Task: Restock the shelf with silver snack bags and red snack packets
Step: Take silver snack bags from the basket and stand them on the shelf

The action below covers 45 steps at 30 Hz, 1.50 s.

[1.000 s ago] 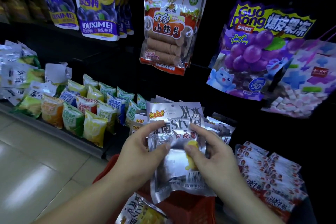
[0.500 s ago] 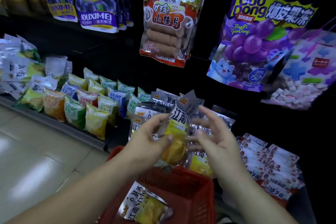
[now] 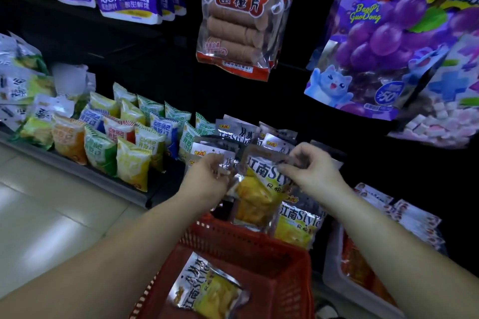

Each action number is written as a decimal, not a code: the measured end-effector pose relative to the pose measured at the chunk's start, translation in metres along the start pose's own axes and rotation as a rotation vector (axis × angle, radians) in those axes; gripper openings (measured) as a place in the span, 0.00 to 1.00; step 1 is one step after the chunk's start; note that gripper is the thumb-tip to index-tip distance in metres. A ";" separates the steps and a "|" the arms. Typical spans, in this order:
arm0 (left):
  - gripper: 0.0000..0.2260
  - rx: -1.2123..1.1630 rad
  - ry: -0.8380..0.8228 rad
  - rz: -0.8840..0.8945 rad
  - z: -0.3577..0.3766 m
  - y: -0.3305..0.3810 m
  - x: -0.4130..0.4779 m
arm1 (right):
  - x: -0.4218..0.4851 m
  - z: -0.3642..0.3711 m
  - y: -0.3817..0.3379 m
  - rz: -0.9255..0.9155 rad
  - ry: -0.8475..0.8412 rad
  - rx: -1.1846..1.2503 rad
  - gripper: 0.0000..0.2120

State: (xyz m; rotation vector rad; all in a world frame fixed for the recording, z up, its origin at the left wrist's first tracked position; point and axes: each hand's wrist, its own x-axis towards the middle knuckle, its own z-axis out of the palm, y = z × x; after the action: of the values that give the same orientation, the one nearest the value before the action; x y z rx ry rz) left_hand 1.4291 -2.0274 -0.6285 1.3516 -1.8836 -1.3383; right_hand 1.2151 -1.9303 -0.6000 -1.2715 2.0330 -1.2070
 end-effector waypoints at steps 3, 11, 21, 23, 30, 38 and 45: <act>0.24 0.006 -0.031 -0.071 0.015 -0.020 0.020 | 0.017 0.034 0.031 0.046 -0.097 -0.168 0.13; 0.19 0.226 -0.188 -0.045 0.031 -0.061 0.062 | 0.024 0.092 0.101 0.167 -0.334 -0.290 0.10; 0.12 0.325 -0.569 -0.108 0.055 -0.071 0.071 | 0.044 0.074 0.105 0.620 -0.926 -0.022 0.16; 0.08 0.446 -0.575 -0.027 0.055 -0.079 0.070 | 0.052 0.074 0.114 0.413 -0.642 -0.171 0.10; 0.05 0.330 -0.331 0.046 0.057 -0.087 0.085 | 0.081 0.074 0.129 -0.023 -0.165 -0.841 0.29; 0.08 0.221 -0.240 0.051 0.061 -0.087 0.103 | 0.093 0.085 0.147 0.070 -0.196 -0.926 0.32; 0.09 0.230 -0.269 0.017 0.068 -0.093 0.105 | 0.097 0.076 0.145 0.235 -0.374 -0.785 0.28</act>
State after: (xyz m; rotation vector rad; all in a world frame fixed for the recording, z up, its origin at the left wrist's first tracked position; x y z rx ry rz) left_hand 1.3730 -2.0959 -0.7571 1.3110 -2.2826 -1.3862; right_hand 1.1552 -2.0212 -0.7562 -1.3793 2.3379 -0.0153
